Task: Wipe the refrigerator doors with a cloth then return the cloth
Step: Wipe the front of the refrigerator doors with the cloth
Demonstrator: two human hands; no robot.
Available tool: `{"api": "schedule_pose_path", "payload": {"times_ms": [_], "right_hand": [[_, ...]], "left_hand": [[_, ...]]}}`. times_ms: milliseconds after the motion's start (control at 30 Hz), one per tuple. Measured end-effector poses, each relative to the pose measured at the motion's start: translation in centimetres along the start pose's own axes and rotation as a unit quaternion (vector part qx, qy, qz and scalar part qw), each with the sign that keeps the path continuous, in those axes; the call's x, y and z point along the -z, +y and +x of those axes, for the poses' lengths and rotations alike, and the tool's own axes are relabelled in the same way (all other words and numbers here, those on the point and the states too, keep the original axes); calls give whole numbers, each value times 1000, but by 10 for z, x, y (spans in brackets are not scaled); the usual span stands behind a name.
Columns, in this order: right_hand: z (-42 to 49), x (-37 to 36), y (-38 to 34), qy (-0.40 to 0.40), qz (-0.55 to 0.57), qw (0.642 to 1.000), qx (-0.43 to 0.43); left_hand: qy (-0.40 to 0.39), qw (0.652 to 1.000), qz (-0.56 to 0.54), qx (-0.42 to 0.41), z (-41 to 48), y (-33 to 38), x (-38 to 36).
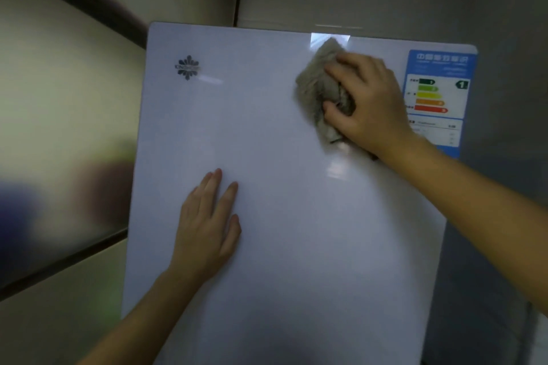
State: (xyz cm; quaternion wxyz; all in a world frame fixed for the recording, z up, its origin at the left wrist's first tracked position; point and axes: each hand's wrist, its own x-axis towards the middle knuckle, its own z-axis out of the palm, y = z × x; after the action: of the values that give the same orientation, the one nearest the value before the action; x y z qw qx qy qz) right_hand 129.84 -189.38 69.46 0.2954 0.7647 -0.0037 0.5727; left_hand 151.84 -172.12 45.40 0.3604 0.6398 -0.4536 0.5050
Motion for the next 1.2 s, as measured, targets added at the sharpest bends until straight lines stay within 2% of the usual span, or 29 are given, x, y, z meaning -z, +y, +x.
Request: {"api": "schedule_pose_path", "payload": {"times_ms": [133,233,300,367,500,600,700,900,1000,1067,1200], "right_hand": [[-69,-11,-24,-72,7,988,135],[-122,-10,-37,-130,21,956,260],[-135,-3,-32,-137,20,945,295],[-128,7,-14,-119,4,955,271],[-91,32,27,-60,-34,989,133],[-82,42,38,-31,-29,998,55],[-112,36,27,-49,-27,996,63],[-222,30,-3,-123,-1,972,200],[-242,35,5,-147,-6,962,231],[-232,44,21,-125,-27,973,194],[-202,64,43,-63,-36,997,40]], "left_hand": [[6,1000,4,-12,-3,14,-5],[5,1000,14,-11,-2,18,-7],[2,1000,24,-16,-1,18,-7],[1,1000,26,-15,0,18,-8],[-1,1000,10,-15,1,25,-9],[13,1000,3,-22,4,36,-12],[27,1000,3,-13,5,45,-16],[28,1000,11,-4,-1,52,-19],[29,1000,10,3,-4,56,-20],[29,1000,9,6,-5,59,-21],[28,999,11,15,-6,63,-26]]}}
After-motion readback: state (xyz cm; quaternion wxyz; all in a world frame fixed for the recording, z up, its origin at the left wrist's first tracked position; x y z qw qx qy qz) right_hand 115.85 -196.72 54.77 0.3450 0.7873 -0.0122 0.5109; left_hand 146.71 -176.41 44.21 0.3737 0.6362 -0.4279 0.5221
